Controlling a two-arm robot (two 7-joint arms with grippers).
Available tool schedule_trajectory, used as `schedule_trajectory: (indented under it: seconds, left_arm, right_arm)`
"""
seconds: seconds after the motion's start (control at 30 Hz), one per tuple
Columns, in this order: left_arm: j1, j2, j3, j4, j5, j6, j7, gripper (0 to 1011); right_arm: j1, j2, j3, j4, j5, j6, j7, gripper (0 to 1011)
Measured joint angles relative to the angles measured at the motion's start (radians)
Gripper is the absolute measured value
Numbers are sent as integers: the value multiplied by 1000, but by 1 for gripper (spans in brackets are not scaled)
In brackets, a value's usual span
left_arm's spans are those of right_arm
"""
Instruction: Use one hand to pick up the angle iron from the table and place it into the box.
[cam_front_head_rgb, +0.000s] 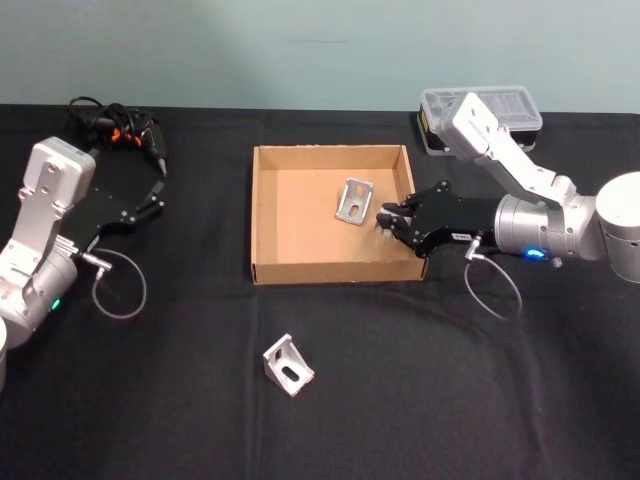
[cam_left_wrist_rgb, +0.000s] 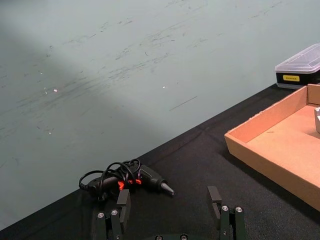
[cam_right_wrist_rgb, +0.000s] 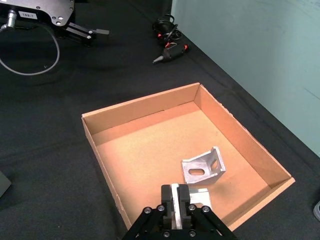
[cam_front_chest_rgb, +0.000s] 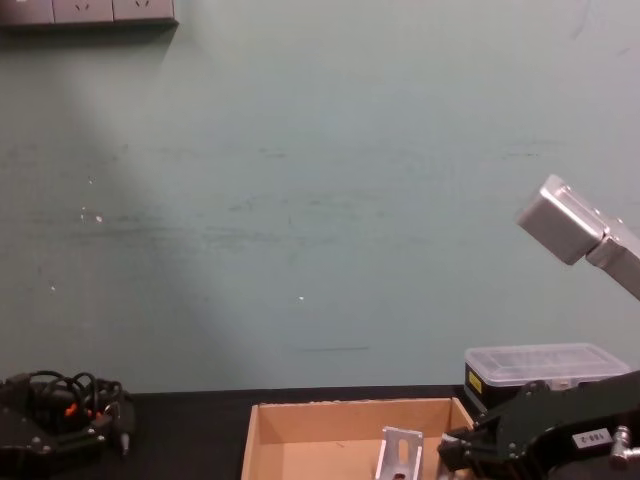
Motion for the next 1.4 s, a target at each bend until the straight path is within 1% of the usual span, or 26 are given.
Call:
schedule_trajectory:
  seconds: [0.1, 0.13, 0.23, 0.27, 0.3, 0.4, 0.43, 0.53, 0.6, 0.67, 0.77, 0.83, 0.93, 0.97, 1.07, 1.17, 1.2, 1.27, 1.3, 1.33, 1.4]
  left_arm:
    - [0, 0, 0, 0, 0, 0, 0, 1000]
    - [0, 0, 0, 0, 0, 0, 0, 1000]
    - [0, 0, 0, 0, 0, 0, 0, 1000]
    - [0, 0, 0, 0, 0, 0, 0, 1000]
    - [0, 0, 0, 0, 0, 0, 0, 1000]
    - [0, 0, 0, 0, 0, 0, 0, 1000]
    - [0, 0, 0, 0, 0, 0, 0, 1000]
    - [0, 0, 0, 0, 0, 0, 0, 1000]
    - [0, 0, 0, 0, 0, 0, 0, 1000]
    - [0, 0, 0, 0, 0, 0, 0, 1000]
    - [0, 0, 0, 0, 0, 0, 0, 1000]
    - [0, 0, 0, 0, 0, 0, 0, 1000]
    - [0, 0, 0, 0, 0, 0, 0, 1000]
    - [0, 0, 0, 0, 0, 0, 0, 1000]
    - [0, 0, 0, 0, 0, 0, 0, 1000]
    - [0, 0, 0, 0, 0, 0, 0, 1000]
    - [0, 0, 0, 0, 0, 0, 0, 1000]
    - [0, 0, 0, 0, 0, 0, 0, 1000]
    - [0, 0, 0, 0, 0, 0, 0, 1000]
    - [0, 0, 0, 0, 0, 0, 0, 1000]
    - [0, 0, 0, 0, 0, 0, 0, 1000]
  right_arm:
    - [1, -4, 0, 5, -4, -1, 3, 171]
    - [1, -4, 1, 5, -5, -1, 3, 215]
    - [1, -6, 3, 7, -8, 0, 4, 272]
    - [1, -7, 3, 7, -9, 0, 5, 330]
    - [1, -7, 3, 7, -10, 0, 5, 352]
    - [0, -8, 7, 5, -12, 1, 5, 470]
    - [0, -8, 7, 5, -12, 1, 5, 470]
    - [-6, -5, 16, -4, -13, 2, 3, 592]
    - [-10, -4, 20, -9, -12, 2, 0, 633]
    - [-14, -1, 25, -18, -12, 0, -3, 707]
    - [-19, 3, 32, -27, -10, -2, -7, 788]
    - [-25, 6, 38, -38, -6, -3, -10, 879]
    - [-36, 11, 51, -58, 6, -2, -13, 928]
    - [-41, 14, 57, -71, 13, -1, -16, 974]
    - [-53, 21, 71, -106, 30, 1, -18, 1003]
    - [-63, 27, 80, -135, 43, 1, -19, 1003]
    - [-71, 30, 85, -157, 53, 2, -21, 1003]
    - [-77, 32, 90, -174, 62, 3, -25, 1003]
    - [-85, 33, 94, -197, 72, 4, -28, 1003]
    - [-85, 33, 94, -197, 72, 4, -28, 1003]
    - [-102, 33, 98, -231, 88, 6, -38, 1003]
